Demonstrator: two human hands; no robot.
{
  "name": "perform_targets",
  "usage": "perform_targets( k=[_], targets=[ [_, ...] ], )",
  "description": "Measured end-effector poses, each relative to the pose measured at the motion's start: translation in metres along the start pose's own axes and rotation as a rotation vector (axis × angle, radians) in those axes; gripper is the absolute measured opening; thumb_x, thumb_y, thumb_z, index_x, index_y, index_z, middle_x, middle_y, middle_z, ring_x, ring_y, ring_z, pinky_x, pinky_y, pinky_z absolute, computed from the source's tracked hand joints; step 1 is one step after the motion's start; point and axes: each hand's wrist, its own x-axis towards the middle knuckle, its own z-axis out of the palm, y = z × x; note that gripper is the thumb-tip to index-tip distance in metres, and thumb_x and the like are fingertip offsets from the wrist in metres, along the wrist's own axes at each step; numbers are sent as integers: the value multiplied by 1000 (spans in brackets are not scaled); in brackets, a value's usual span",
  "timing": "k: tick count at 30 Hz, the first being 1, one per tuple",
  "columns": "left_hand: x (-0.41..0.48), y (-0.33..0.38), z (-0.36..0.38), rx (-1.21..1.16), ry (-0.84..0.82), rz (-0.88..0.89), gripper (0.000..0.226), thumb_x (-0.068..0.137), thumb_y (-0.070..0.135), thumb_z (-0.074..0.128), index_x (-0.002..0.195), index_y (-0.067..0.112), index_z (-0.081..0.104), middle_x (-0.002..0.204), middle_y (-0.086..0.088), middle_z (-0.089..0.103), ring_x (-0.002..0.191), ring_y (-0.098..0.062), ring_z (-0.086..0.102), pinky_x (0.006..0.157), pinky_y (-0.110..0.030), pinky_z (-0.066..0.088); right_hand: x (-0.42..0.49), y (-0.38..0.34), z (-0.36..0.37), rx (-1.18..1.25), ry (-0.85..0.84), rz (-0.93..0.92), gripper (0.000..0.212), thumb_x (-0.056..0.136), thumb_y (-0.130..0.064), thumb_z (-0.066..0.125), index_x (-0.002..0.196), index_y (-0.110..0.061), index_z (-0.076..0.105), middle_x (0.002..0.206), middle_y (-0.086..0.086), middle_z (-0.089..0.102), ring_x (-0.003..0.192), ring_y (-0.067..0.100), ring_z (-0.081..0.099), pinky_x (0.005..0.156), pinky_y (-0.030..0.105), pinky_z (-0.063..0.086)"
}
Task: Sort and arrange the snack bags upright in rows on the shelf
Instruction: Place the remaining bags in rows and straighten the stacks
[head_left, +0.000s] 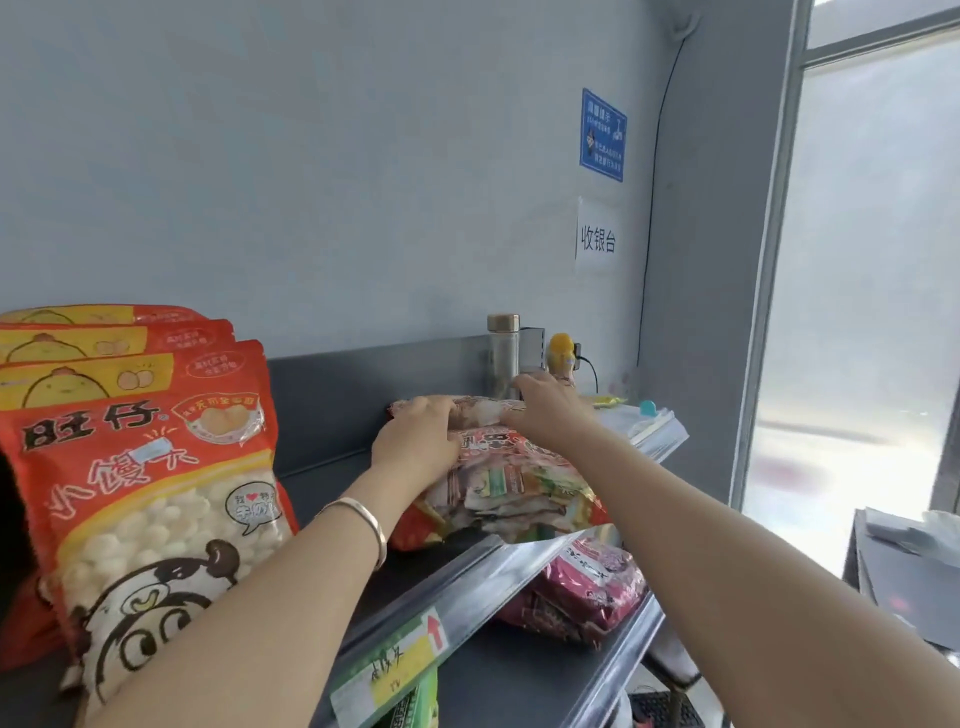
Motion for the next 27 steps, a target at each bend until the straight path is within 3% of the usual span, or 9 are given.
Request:
perform_targets(
  k=[6, 11, 13, 16, 18, 20, 24, 27],
  targets=[
    [25, -16, 14, 24, -36, -107, 43, 93, 36, 49, 133, 20, 44, 131, -8, 45, 115, -26, 50, 86, -39, 48, 51, -1, 18, -13, -151, -90, 48, 87, -37, 54, 130, -16, 48, 129, 9, 50, 116, 32, 50, 92, 45, 45],
    [32, -19, 31, 0, -155, -153, 46, 93, 42, 47, 136, 24, 41, 136, -9, 42, 119, -27, 48, 96, -42, 44, 71, 4, 31, 38, -243, -108, 18, 87, -25, 51, 98, -11, 53, 88, 6, 57, 86, 28, 58, 73, 35, 50],
    [34, -21, 34, -12, -172, -180, 50, 94, 45, 45, 139, 25, 38, 138, -9, 42, 122, -27, 46, 100, -43, 41, 73, 2, 36, 8, -230, -121, 17, 90, -21, 49, 101, -11, 57, 91, 8, 58, 87, 30, 59, 76, 38, 51],
    [34, -25, 35, 15, -175, -200, 54, 93, 50, 43, 141, 27, 34, 139, -7, 42, 124, -26, 45, 100, -46, 41, 74, 1, 43, -87, -146, -141, 28, 90, -7, 47, 115, -8, 60, 112, 13, 62, 102, 37, 60, 86, 46, 52],
    [33, -26, 35, 38, -186, -216, 56, 93, 53, 41, 142, 27, 33, 140, -6, 41, 125, -25, 45, 99, -46, 41, 74, 5, 47, -107, -63, -155, 29, 91, -4, 48, 117, -7, 61, 112, 13, 63, 103, 35, 62, 76, 37, 48],
    [32, -25, 34, 64, -170, -230, 56, 93, 53, 40, 142, 28, 32, 141, -4, 41, 125, -24, 44, 98, -44, 43, 73, 11, 45, -70, 38, -147, 27, 91, -1, 49, 114, -6, 63, 109, 13, 65, 101, 34, 63, 68, 35, 43],
    [29, -20, 28, 278, 93, -110, 68, 90, 47, 51, 147, 23, 23, 148, -6, 34, 133, -24, 37, 104, -40, 38, 78, 19, 25, 113, 339, -163, 21, 91, 1, 48, 100, -8, 65, 98, 11, 68, 92, 30, 65, 66, 30, 39],
    [36, -12, 16, 354, 269, -51, 89, 82, 51, 61, 149, 20, 11, 152, -10, 26, 140, -27, 26, 112, -45, 28, 79, 16, 7, 272, 514, -291, 21, 88, 2, 48, 95, -10, 63, 99, 5, 63, 98, 29, 58, 92, 42, 37]
  ],
)
